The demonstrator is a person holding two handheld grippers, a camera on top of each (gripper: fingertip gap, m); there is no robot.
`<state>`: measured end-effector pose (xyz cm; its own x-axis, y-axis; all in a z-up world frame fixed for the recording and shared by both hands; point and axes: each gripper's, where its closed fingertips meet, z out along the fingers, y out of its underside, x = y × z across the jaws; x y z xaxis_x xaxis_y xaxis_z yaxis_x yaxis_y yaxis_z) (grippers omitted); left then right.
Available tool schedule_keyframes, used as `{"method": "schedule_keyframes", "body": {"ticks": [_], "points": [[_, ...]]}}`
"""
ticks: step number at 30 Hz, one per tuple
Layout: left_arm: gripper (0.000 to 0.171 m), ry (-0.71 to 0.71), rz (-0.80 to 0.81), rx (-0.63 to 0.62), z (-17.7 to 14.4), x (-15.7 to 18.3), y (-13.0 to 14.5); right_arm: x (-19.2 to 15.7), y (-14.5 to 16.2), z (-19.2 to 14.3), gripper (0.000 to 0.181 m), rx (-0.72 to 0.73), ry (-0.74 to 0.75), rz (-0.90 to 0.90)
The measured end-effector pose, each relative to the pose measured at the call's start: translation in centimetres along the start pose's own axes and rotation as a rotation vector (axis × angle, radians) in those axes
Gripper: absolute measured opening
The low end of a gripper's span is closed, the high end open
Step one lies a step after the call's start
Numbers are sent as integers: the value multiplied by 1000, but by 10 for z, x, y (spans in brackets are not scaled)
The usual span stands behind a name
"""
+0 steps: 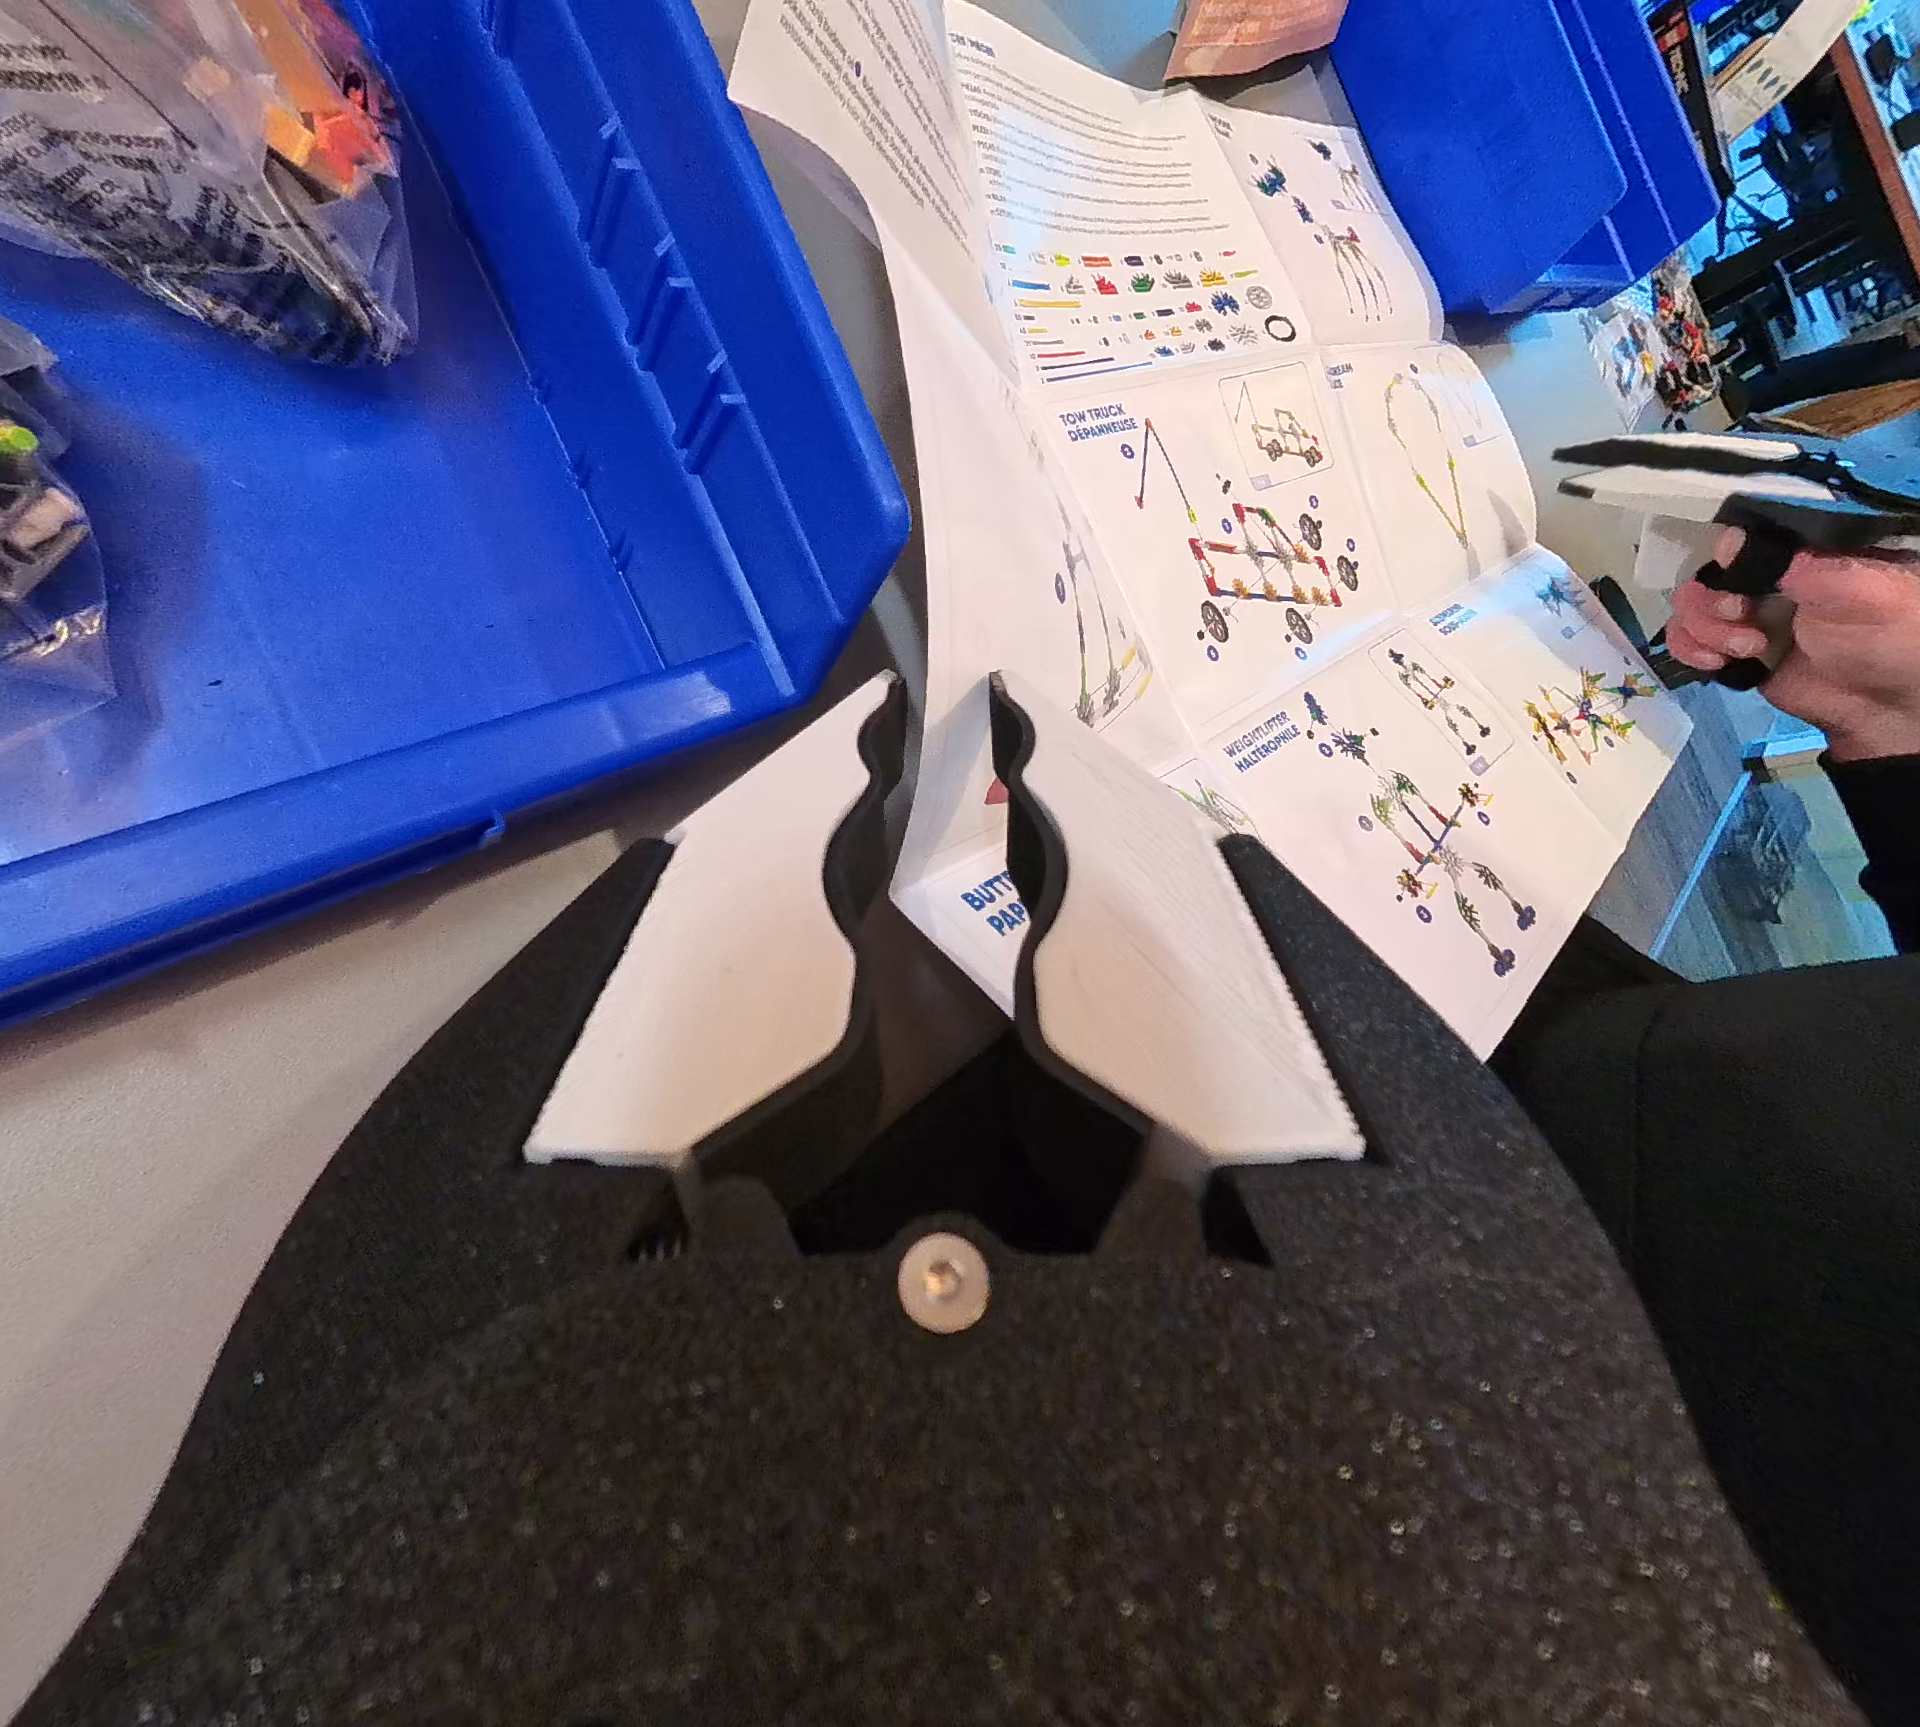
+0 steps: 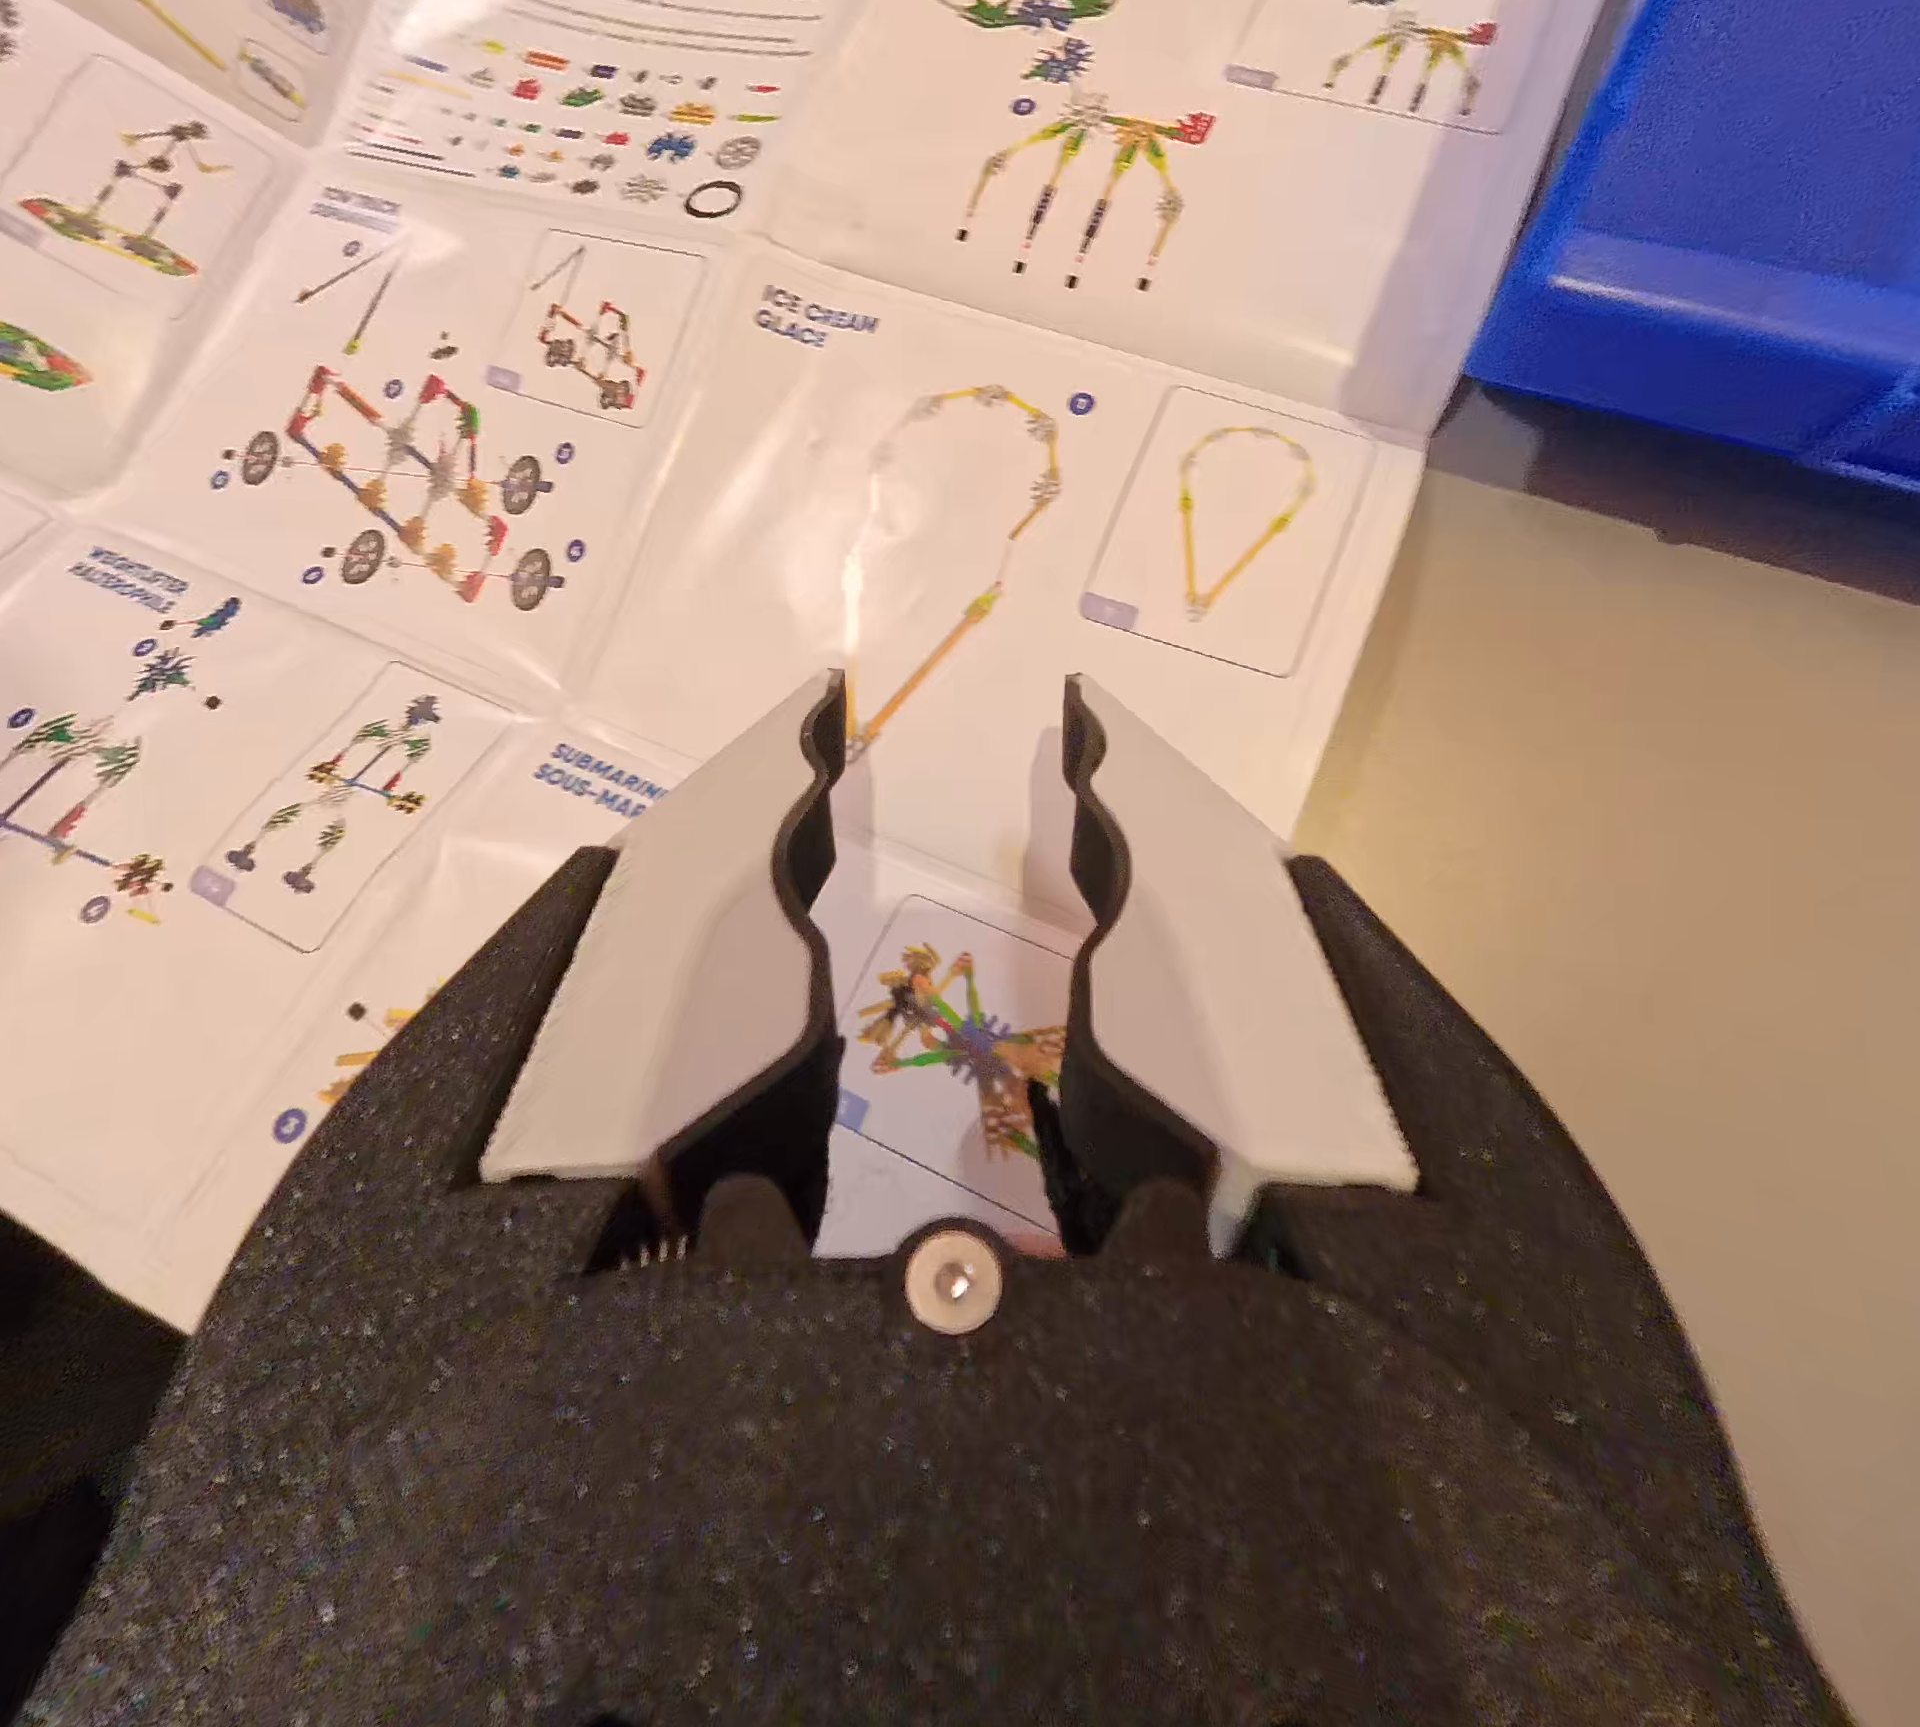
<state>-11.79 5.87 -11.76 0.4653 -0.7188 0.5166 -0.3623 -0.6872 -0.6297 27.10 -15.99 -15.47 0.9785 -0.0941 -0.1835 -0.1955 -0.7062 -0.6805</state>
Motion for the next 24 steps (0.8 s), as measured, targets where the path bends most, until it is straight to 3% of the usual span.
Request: {"method": "schedule_keyframes", "body": {"ticks": [8,24], "points": [[10,-2,-7,3,0,0,2,25,10,-4,44,-31,71,9],[6,-2,-11,15,-2,3,3,26,32,6,48,-117,46,9]]}}
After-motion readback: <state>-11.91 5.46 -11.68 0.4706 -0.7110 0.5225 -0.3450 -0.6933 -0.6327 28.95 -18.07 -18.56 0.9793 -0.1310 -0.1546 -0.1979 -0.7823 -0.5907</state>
